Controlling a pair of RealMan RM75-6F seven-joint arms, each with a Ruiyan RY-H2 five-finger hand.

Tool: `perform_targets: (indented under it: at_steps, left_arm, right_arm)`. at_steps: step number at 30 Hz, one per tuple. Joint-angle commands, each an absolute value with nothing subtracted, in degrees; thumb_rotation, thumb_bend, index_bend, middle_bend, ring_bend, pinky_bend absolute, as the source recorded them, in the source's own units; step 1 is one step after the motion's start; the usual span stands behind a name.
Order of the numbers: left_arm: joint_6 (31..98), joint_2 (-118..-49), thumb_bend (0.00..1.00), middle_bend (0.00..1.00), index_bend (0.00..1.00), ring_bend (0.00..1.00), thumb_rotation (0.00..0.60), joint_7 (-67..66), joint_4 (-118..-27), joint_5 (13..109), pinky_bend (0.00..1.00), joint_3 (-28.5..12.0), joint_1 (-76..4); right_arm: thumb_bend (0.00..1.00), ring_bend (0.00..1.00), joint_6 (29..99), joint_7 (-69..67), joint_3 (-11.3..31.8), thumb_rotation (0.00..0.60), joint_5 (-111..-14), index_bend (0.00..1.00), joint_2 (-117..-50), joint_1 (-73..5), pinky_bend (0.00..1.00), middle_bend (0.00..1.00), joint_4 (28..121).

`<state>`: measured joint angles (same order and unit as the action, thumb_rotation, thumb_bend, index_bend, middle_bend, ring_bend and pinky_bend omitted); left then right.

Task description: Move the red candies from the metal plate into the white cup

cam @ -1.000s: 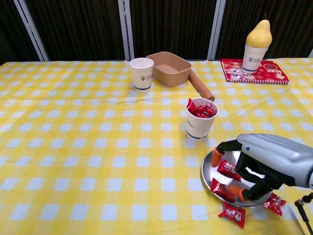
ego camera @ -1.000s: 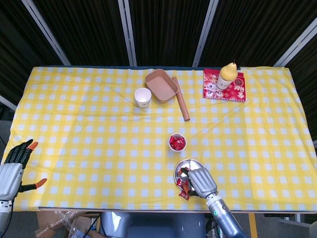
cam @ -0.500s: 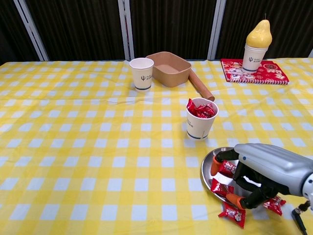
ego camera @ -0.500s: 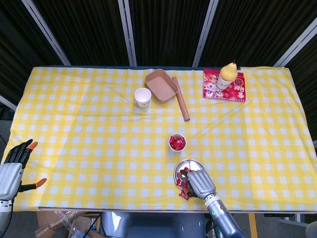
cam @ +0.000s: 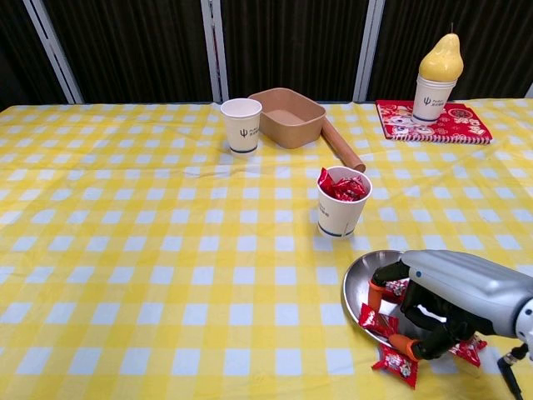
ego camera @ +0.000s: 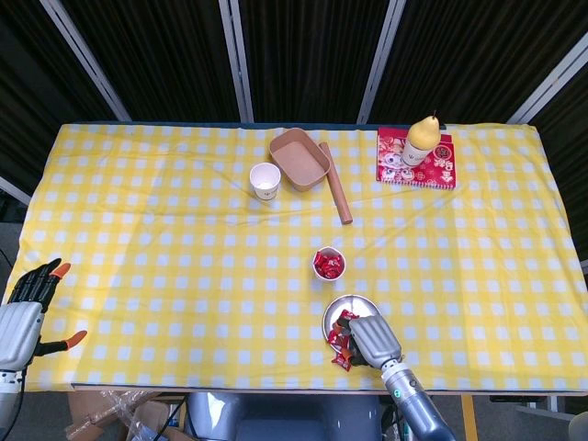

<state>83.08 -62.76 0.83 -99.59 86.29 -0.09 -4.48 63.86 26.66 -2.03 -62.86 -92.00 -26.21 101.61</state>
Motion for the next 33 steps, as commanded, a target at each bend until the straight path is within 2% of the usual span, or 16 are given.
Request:
perform_targets:
  at_steps: [1,8,12,16,25,33]
  left_arm:
    - [83.1,-62.8,0.0,0.0,0.0,0.0,0.6,0.8,-99.6,86.3,0.0,-0.1,-4.5]
    - [83.1,-62.8,0.0,0.0,0.0,0.0,0.6,0.8,-99.6,86.3,0.0,-0.1,-4.5]
    - [83.2,-62.8,0.0,0.0,0.0,0.0,0.6,0.9,-99.6,86.3,0.0,-0.1,-4.5]
    - [83.1,-62.7,0.0,0.0,0.0,0.0,0.6,0.9,-99.6,86.3,0.0,-0.1,-4.5]
    - [83.1,-62.7,0.0,0.0,0.0,0.0,0.6,1.0,-99.6,86.2,0.0,-0.2,-4.5]
    - [83.1,-62.7,0.0,0.0,0.0,0.0,0.6,1.1,-99.5,86.3,0.0,-0.2,-4.5]
  right_arm:
    - [0.41,0.99,63.8,26.8,-2.1,0.6,-62.8,0.44,-92.0,-26.1,0.98,0.89,101.6]
    - [0.43,0.99,63.6,27.0,-2.0,0.6,-62.7,0.45,-92.3,-25.9,0.98,0.89,101.5]
    - [0.55,0.99,63.3,26.7,-1.9,0.6,-62.5,0.48,-92.6,-25.8,0.98,0.89,101.4]
    - [0.61,0.99,63.0,26.6,-1.9,0.6,-62.5,0.49,-92.9,-25.7,0.98,0.89,101.2]
    - [0.62,0.99,63.1,26.2,-0.7,0.6,-62.2,0.49,-92.5,-25.7,0.98,0.89,101.6]
    - [0.62,0.99,64.8,24.7,2.8,0.6,-62.6,0.49,-89.3,-26.1,0.98,0.89,105.5]
